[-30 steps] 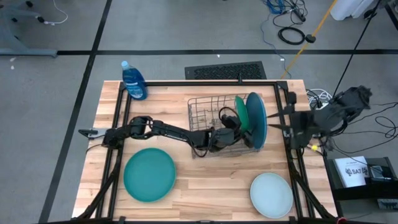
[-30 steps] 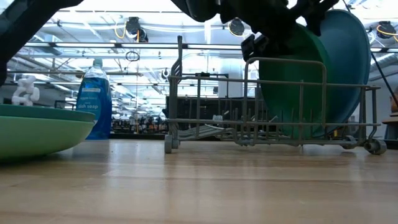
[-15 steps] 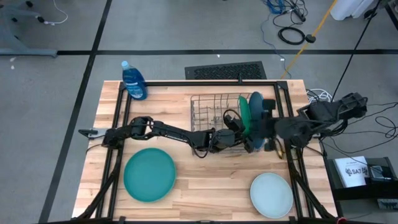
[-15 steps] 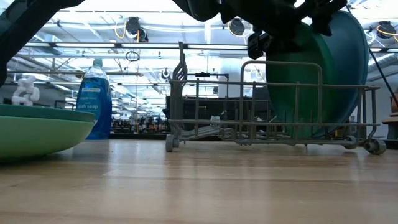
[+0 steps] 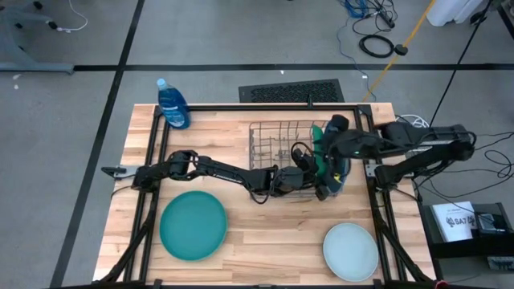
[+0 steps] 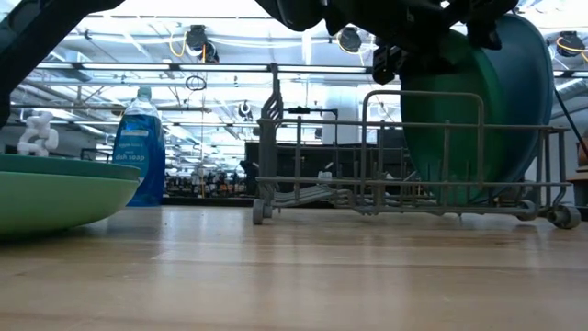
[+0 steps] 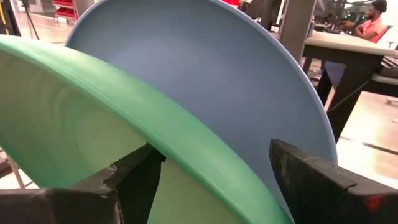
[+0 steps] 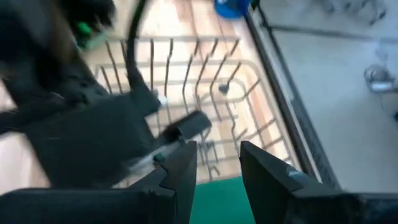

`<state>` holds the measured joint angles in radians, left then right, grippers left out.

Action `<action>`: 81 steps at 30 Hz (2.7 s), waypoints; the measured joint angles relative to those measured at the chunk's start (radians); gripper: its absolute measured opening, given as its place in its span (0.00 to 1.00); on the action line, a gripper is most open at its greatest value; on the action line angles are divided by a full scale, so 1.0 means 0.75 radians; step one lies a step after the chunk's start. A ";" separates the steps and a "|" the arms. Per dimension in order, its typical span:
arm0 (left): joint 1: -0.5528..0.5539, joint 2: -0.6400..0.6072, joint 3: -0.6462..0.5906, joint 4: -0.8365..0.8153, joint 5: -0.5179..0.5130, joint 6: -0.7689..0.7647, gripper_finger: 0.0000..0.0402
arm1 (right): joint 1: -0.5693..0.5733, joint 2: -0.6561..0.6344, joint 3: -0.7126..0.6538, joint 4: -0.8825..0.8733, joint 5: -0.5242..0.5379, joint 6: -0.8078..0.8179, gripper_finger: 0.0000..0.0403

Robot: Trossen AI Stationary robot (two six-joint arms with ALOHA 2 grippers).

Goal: Sort dishes
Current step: Put the dark green plate into the dish rack

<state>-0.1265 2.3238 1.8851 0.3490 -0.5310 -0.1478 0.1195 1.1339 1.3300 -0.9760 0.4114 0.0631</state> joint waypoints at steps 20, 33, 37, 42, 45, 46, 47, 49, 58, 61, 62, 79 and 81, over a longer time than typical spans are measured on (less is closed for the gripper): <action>-0.013 -0.001 0.002 0.001 0.014 0.010 0.73 | -0.108 0.087 0.003 -0.212 -0.051 0.072 0.29; -0.090 -0.144 0.002 -0.289 -0.116 0.079 0.73 | -0.109 0.079 0.001 -0.235 -0.055 0.074 0.29; -0.117 -0.209 0.002 -0.453 -0.132 0.066 0.73 | -0.109 0.074 0.001 -0.233 -0.058 0.071 0.29; -0.161 -0.287 0.002 -0.718 -0.165 -0.016 0.73 | -0.109 0.058 -0.002 -0.214 -0.067 0.059 0.29; -0.175 -0.324 0.002 -0.862 -0.168 -0.084 0.73 | -0.109 0.047 -0.003 -0.203 -0.072 0.045 0.29; -0.176 -0.328 0.002 -0.898 -0.167 -0.097 0.73 | -0.109 0.044 -0.004 -0.196 -0.073 0.043 0.29; -0.175 -0.329 0.002 -0.914 -0.167 -0.104 0.73 | -0.109 0.043 -0.004 -0.187 -0.073 0.040 0.29; -0.175 -0.328 0.002 -0.935 -0.166 -0.107 0.73 | -0.109 0.042 -0.004 -0.163 -0.073 0.035 0.29; -0.174 -0.327 0.002 -0.943 -0.161 -0.108 0.73 | -0.109 0.042 -0.004 -0.089 -0.072 0.001 0.29; -0.173 -0.327 0.002 -0.951 -0.160 -0.108 0.73 | -0.108 0.042 -0.004 -0.089 -0.072 0.001 0.29; -0.173 -0.327 0.002 -0.954 -0.160 -0.108 0.73 | -0.108 0.042 -0.003 -0.089 -0.072 0.002 0.29; -0.211 -0.518 -0.001 -1.255 -0.416 -0.075 0.71 | -0.051 -0.042 0.001 -0.011 -0.098 -0.018 0.29; -0.223 -0.566 -0.002 -1.325 -0.460 -0.075 0.68 | -0.052 -0.048 0.001 -0.104 -0.126 0.042 0.29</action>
<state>-0.2938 1.8992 1.8839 -0.6447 -0.8756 -0.2042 0.0803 1.0977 1.3304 -1.0538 0.3166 0.0949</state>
